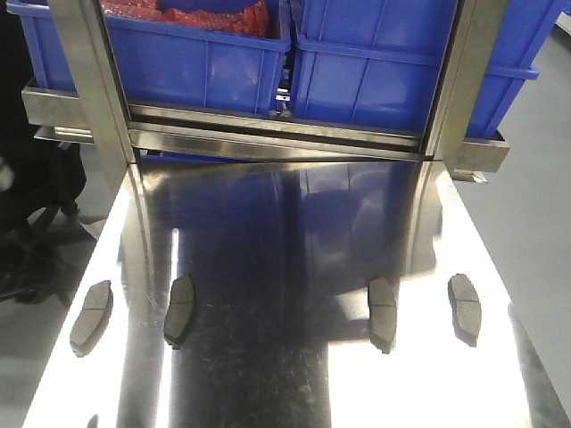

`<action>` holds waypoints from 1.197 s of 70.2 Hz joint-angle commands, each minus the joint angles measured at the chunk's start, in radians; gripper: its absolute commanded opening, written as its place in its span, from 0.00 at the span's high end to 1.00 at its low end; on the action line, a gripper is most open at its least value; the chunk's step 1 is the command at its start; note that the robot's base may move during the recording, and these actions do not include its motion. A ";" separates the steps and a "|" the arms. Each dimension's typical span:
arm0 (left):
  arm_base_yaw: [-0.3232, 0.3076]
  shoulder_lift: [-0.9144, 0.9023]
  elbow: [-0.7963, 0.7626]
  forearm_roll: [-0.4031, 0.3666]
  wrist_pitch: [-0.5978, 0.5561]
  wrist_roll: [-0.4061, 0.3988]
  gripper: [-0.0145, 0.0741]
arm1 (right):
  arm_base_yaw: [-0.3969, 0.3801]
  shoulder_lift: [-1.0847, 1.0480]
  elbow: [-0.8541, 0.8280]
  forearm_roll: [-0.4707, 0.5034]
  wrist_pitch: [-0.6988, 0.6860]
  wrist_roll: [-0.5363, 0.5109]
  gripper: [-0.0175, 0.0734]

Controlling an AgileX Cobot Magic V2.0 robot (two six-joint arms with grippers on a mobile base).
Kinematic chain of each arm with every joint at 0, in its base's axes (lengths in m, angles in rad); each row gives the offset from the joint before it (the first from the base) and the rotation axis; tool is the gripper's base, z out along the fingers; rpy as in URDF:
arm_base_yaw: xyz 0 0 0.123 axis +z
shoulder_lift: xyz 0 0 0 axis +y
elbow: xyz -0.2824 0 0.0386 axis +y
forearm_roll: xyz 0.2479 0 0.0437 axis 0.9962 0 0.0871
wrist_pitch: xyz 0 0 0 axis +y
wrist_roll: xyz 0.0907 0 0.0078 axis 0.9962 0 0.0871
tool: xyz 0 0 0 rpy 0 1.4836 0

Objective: Move and align brake pads A on conveyor
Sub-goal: 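Lower the left gripper onto the brake pad nearest it and close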

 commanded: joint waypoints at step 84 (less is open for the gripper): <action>-0.093 0.518 -0.203 0.175 -0.077 -0.270 0.17 | -0.002 -0.008 0.005 -0.010 -0.071 -0.003 0.82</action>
